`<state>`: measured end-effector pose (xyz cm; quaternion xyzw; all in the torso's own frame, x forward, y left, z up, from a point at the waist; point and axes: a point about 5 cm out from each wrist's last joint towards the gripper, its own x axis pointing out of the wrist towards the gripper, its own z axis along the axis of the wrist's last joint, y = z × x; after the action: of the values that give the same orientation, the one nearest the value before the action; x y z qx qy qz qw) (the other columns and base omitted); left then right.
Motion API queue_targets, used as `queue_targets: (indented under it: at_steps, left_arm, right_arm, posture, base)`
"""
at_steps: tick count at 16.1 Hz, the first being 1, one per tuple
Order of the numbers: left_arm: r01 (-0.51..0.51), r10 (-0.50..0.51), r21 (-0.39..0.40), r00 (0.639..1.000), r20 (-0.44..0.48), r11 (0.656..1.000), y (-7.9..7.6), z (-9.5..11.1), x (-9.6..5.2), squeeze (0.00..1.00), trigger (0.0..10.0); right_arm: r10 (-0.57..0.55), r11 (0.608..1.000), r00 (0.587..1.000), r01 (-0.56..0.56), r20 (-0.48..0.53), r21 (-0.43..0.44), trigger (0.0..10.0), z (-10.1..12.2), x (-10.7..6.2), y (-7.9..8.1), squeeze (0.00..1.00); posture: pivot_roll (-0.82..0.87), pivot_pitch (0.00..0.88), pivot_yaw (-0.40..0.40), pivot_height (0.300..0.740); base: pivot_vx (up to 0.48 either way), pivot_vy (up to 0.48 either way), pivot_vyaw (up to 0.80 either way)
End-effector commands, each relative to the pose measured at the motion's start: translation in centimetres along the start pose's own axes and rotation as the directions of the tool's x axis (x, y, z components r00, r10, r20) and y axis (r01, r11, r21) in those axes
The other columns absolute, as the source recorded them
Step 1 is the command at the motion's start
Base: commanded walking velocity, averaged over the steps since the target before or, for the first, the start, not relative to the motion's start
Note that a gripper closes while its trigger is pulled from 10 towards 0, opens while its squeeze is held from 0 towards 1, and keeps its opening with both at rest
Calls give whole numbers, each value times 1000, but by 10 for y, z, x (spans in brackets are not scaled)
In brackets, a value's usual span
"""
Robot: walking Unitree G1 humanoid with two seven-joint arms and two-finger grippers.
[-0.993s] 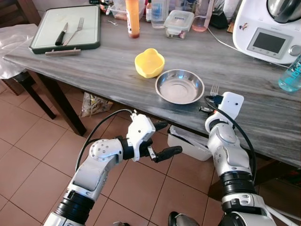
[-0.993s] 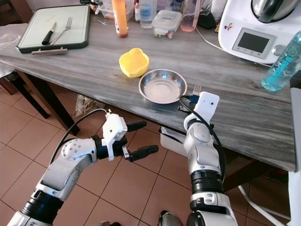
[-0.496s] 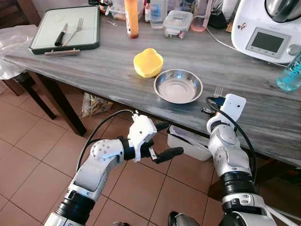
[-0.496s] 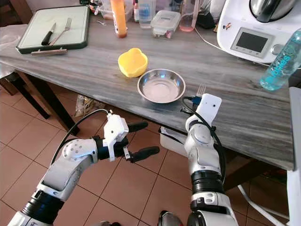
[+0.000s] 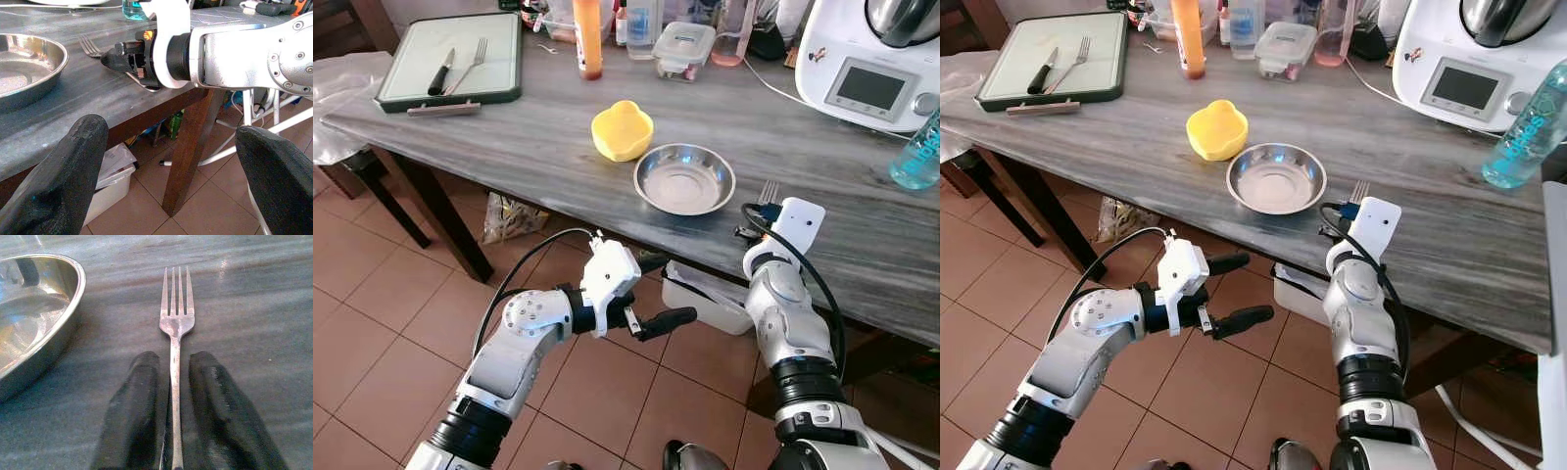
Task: Setting the table
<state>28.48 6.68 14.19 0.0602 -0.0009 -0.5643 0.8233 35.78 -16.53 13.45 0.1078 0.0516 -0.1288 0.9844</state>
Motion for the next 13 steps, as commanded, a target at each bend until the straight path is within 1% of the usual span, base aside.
queue_targets:
  at_steps: [1, 4, 9, 10, 11, 13]
  left_arm:
    - [20, -20, 11, 1000, -9, 1000, -3, -1, 1, 0, 10000]
    - [18, -18, 10, 1000, -9, 1000, -3, -1, 1, 0, 10000]
    - [15, -15, 13, 1000, -6, 1000, -3, -1, 1, 0, 10000]
    - [13, -13, 13, 1000, -6, 1000, -2, -1, 1, 0, 10000]
    - [13, -13, 13, 1000, -6, 1000, -2, -1, 1, 0, 10000]
    - [13, -13, 14, 1000, -5, 1000, -2, -1, 1, 0, 10000]
  right_arm:
    - [-22, 1000, 1000, 22, -10, 8, 10000, -2, 1, -5, 1000]
    - [-21, 1000, 1000, 21, -6, 5, 10000, -1, 2, -5, 1000]
    - [16, 1000, 997, -15, 79, -23, 10000, 16, 0, 1, 1000]
    - [31, 999, 993, -26, 115, -41, 10000, 22, -3, 2, 1000]
    - [33, 999, 992, -28, 122, -42, 10000, 23, -4, 2, 1000]
    - [49, 997, 983, -37, 174, -70, 10000, 33, -9, 1, 1000]
  posture:
    - [40, 183, 2, 740]
    - [40, 182, 1, 740]
    - [39, 178, 1, 740]
    - [39, 176, 1, 740]
    - [39, 176, 1, 740]
    - [38, 176, 4, 740]
  base:
    - [0, 0, 0]
    - [0, 0, 0]
    - [0, 0, 0]
    - [0, 0, 0]
    - [0, 0, 0]
    - [0, 0, 0]
